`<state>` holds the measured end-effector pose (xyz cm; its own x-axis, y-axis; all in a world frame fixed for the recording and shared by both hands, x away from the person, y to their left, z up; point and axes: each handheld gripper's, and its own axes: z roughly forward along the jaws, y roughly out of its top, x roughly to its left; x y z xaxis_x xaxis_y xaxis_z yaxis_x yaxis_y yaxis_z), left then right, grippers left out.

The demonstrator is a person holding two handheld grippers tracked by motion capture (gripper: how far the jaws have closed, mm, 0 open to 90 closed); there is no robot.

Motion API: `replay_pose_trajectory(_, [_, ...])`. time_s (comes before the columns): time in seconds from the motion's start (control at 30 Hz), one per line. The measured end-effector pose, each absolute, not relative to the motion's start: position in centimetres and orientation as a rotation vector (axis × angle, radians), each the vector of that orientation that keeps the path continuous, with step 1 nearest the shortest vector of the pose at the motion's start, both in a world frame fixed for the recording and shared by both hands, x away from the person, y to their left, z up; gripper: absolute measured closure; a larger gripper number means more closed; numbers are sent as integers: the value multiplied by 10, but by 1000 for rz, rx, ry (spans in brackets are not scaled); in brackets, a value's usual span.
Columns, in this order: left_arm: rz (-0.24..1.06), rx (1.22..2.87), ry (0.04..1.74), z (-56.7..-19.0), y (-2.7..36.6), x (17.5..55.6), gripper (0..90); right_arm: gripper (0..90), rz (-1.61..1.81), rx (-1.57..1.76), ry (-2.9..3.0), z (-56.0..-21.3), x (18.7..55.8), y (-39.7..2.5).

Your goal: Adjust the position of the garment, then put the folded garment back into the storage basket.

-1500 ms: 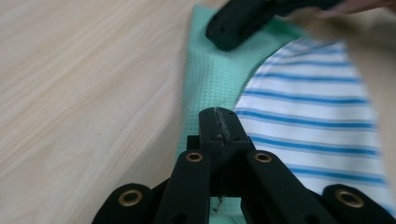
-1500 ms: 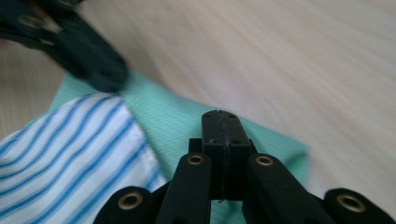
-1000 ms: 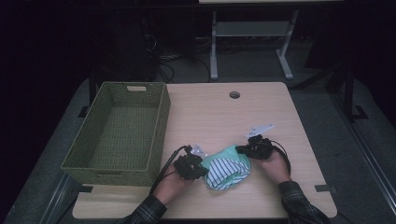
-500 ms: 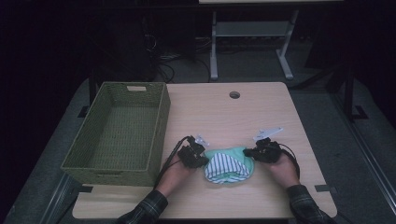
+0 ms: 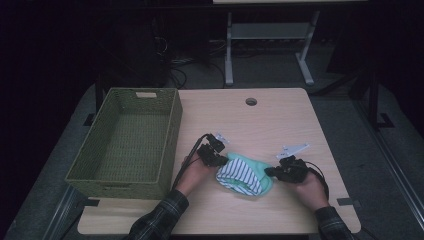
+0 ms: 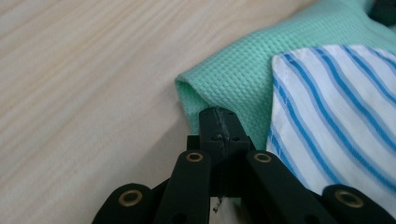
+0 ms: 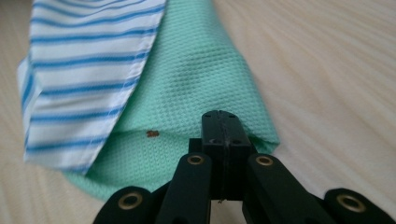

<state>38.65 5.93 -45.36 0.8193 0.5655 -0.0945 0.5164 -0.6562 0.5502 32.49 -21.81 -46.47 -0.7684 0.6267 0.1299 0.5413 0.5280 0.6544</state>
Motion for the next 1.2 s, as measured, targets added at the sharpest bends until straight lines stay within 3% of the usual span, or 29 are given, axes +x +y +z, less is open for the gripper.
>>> replay_pose_trajectory(0.4, [120, 2398, 777, -456, 49, 404, 897, 899, 1098, 959, 2681, -465, 306, -213])
replay_pose_trajectory(0.6, [116, 2372, 766, -443, 58, 398, 895, 899, 1197, 945, 2603, -449, 309, -217])
replay_pose_trajectory(0.93, [113, 2326, 736, -419, 71, 376, 824, 899, 1182, 1026, 2519, -454, 333, -229])
replay_pose_trajectory(1.2, [76, 2320, 693, -409, 75, 357, 750, 899, 1144, 1030, 2579, -462, 329, -223])
